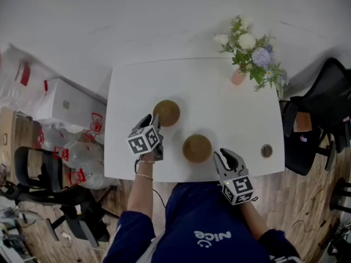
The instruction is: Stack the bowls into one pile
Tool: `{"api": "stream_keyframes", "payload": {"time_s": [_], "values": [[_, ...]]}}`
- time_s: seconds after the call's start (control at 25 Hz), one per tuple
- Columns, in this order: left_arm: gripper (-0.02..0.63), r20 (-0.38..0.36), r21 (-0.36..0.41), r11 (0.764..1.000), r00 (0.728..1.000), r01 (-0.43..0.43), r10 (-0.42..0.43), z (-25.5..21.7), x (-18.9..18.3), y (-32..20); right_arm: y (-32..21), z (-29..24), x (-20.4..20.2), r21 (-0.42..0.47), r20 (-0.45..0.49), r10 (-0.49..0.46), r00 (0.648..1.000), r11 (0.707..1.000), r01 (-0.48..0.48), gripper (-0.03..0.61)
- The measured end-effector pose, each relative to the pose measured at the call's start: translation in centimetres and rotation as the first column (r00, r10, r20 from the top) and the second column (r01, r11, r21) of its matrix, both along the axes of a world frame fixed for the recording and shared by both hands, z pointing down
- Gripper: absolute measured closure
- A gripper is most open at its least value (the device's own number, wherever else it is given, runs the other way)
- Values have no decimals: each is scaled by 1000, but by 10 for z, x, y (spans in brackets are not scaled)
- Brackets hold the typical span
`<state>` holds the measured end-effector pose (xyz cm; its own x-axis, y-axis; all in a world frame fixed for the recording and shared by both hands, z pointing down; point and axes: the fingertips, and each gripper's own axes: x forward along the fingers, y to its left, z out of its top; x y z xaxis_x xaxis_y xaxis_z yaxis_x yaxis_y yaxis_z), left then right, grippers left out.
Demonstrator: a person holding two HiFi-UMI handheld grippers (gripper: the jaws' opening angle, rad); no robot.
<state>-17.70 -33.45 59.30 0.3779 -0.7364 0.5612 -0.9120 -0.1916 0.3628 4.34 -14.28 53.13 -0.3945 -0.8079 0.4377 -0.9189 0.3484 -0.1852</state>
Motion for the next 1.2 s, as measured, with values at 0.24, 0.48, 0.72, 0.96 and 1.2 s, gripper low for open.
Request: {"api": "stream_keyframes", "payload": {"time_s": [0.24, 0.48, 0.72, 0.96, 1.2], "values": [[483, 1, -67, 998, 1000, -22, 22, 18, 4, -6, -2, 4, 8, -11, 7, 30, 1000, 999, -30, 474], [561, 7, -104, 994, 1000, 31, -30, 24, -2, -8, -6, 1, 6, -2, -5, 19, 1000, 1000, -19, 474], [583, 12, -128, 990, 999, 52, -51, 27, -3, -8, -11, 1, 10, 2, -6, 21, 1000, 1000, -21, 479], [588, -17, -130, 989, 997, 77, -80, 23, -1, -7, -11, 0, 14, 5, -12, 18, 1000, 1000, -18, 486], [590, -61, -129, 986, 991, 107, -115, 16, 0, -2, -10, 2, 25, 1, 6, 47, 999, 999, -48, 499]]}}
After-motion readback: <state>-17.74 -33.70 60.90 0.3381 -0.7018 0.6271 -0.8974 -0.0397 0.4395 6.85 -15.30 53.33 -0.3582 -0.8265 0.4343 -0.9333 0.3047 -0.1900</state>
